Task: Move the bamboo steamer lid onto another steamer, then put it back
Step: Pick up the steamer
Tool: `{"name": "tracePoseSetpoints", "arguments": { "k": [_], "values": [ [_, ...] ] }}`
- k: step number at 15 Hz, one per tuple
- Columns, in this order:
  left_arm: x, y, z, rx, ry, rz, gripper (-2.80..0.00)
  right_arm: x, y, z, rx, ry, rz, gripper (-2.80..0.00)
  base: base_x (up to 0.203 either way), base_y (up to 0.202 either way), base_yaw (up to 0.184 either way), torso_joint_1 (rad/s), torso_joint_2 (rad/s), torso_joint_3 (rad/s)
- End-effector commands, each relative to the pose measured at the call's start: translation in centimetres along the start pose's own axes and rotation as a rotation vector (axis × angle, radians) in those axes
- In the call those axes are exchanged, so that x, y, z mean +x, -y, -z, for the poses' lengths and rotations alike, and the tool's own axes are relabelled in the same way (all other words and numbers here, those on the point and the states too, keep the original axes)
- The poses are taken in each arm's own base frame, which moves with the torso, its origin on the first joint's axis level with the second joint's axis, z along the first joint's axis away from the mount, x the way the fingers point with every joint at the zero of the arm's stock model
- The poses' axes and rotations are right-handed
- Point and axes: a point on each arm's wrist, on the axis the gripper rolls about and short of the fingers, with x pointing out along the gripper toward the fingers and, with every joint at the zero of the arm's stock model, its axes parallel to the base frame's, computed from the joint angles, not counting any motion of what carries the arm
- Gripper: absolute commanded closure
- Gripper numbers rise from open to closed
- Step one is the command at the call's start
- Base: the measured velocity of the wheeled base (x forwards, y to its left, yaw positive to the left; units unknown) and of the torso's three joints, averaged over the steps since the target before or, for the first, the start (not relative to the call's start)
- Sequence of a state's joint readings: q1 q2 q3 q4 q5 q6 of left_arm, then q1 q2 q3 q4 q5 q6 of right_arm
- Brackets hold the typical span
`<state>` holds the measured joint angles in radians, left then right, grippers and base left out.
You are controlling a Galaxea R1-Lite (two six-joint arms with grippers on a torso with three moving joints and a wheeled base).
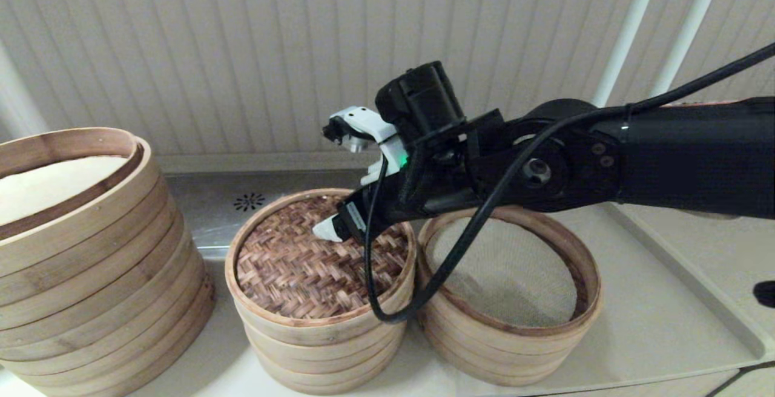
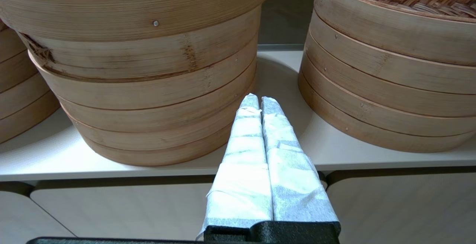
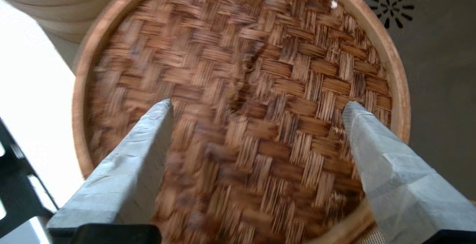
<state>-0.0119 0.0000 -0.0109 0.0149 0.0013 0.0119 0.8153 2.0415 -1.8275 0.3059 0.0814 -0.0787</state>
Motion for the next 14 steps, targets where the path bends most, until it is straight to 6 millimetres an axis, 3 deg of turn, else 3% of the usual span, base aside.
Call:
{"name": "tracePoseSetpoints", "arguments": {
  "k": [1,14],
  "values": [
    [0.0,0.0,0.0,0.000,-0.002,0.000,0.00,1.6,0.1,0.5,0.001,-0.024,0.009,-2.80,0.000,0.000,0.000,0.000,0.00,0.000],
    [0.0,0.0,0.0,0.000,-0.002,0.000,0.00,5.4,-0.1,1.2,-0.003,-0.037,0.024,-2.80,0.000,0.000,0.000,0.000,0.00,0.000]
  ]
}}
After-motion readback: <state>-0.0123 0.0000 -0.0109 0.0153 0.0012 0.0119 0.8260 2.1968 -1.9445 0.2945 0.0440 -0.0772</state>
